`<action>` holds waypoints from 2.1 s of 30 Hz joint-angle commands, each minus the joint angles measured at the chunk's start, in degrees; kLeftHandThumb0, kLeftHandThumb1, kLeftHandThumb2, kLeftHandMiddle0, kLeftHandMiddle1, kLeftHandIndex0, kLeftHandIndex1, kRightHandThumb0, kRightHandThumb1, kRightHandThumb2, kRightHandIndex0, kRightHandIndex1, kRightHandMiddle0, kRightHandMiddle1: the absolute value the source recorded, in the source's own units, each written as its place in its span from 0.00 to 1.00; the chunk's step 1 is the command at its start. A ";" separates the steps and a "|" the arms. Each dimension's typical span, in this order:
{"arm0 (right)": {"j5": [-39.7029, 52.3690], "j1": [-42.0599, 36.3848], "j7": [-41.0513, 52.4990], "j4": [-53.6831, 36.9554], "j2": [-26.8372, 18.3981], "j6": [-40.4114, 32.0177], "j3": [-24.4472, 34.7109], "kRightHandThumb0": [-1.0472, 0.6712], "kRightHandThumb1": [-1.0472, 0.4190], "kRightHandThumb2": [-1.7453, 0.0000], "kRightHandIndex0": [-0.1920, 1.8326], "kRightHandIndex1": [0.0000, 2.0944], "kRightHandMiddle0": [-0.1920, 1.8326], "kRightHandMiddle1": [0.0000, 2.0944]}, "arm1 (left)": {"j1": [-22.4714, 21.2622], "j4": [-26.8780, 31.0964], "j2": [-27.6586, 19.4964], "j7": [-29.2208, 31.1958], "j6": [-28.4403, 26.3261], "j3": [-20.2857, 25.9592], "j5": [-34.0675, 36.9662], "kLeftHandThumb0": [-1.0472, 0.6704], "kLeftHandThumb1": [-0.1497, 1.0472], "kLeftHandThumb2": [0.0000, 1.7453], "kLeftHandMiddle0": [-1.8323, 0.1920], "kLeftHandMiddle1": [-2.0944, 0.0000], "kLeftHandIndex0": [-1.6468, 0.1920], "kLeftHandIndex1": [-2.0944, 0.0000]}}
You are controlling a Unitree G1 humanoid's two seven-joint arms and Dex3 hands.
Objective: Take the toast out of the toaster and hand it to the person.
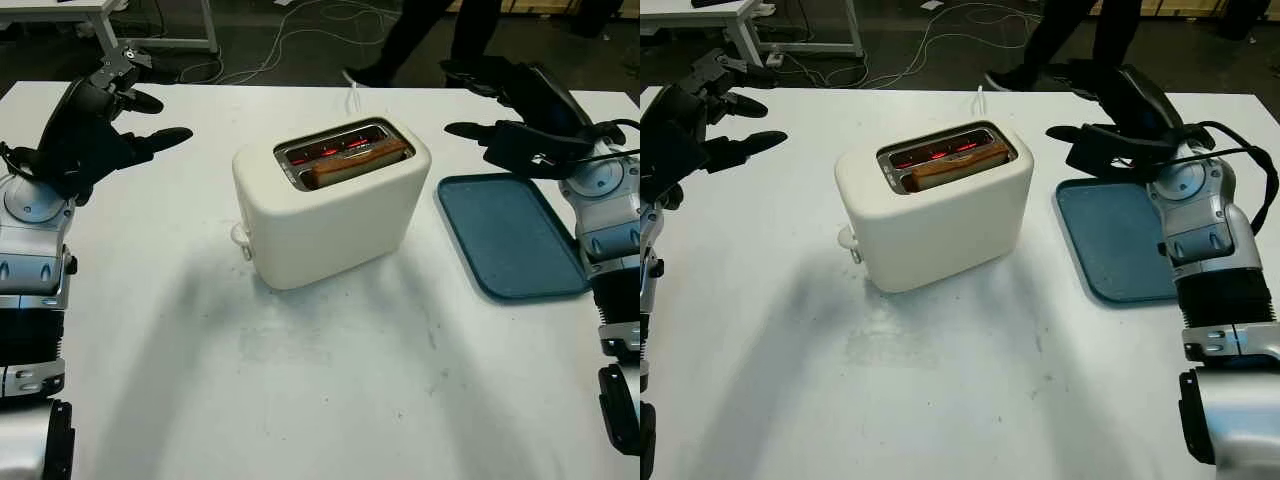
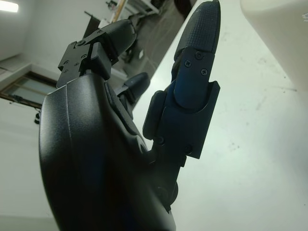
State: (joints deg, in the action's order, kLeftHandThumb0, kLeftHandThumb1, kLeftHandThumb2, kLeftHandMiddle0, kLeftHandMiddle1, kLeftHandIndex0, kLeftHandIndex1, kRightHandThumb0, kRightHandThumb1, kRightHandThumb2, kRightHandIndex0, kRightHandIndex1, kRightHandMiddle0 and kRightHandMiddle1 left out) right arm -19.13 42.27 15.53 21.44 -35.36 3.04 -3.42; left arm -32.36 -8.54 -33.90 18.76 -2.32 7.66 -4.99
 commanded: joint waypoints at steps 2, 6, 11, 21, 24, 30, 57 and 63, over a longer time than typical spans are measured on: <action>-0.04 -0.30 0.14 -1.83 -0.07 -0.86 0.17 0.40 0.09 0.93 0.32 0.00 0.31 0.00 | -0.09 0.40 -0.18 -0.18 0.33 -0.35 -0.24 0.15 0.88 0.00 0.91 0.39 0.85 0.49; 0.03 -1.25 -0.20 -2.81 -0.36 -0.05 0.52 0.40 0.09 0.93 0.33 0.00 0.32 0.00 | 0.49 1.68 0.07 0.21 -0.85 -0.27 0.28 0.17 0.87 0.00 0.91 0.41 0.86 0.50; -0.04 -0.82 0.14 -2.36 -0.01 -0.43 0.22 0.39 0.09 0.92 0.32 0.00 0.32 0.00 | 0.76 2.29 0.02 0.11 -1.96 -0.20 0.25 0.18 0.86 0.00 0.91 0.41 0.86 0.50; -0.28 -1.14 -0.08 -2.70 -0.40 -0.06 0.43 0.39 0.09 0.93 0.33 0.00 0.32 0.00 | 0.37 1.78 -0.01 -0.10 -0.66 -0.38 -0.02 0.17 0.87 0.00 0.91 0.41 0.86 0.50; 0.16 -1.24 -0.18 -2.59 -0.20 0.18 0.71 0.40 0.09 0.93 0.33 0.00 0.32 0.00 | 0.26 1.51 0.11 -0.08 -0.52 -0.30 0.18 0.17 0.87 0.00 0.91 0.40 0.86 0.50; 0.65 -1.18 0.24 -2.16 -0.07 0.49 0.82 0.40 0.09 0.93 0.32 0.00 0.31 0.00 | 0.27 0.98 0.03 -0.04 -0.11 -0.20 0.26 0.16 0.88 0.00 0.91 0.41 0.86 0.50; 0.66 -1.75 0.79 -4.10 0.25 -1.54 0.93 0.43 0.09 0.93 0.32 0.00 0.31 0.00 | 0.42 1.16 0.11 -0.10 -0.16 -0.36 0.08 0.16 0.88 0.00 0.91 0.41 0.87 0.49; 0.36 -1.72 0.26 -3.20 0.04 -0.24 0.81 0.42 0.09 0.93 0.33 0.00 0.31 0.00 | 0.25 1.07 0.11 -0.02 -0.25 -0.34 0.13 0.16 0.88 0.00 0.91 0.41 0.87 0.49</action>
State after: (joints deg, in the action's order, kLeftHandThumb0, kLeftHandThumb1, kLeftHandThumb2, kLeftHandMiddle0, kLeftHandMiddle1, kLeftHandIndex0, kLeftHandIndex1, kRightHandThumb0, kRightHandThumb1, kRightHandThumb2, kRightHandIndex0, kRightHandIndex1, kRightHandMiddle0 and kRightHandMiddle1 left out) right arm -19.09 40.69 16.07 18.21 -35.39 2.28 -2.81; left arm -32.31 -7.42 -33.77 18.80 -3.15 7.64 -4.83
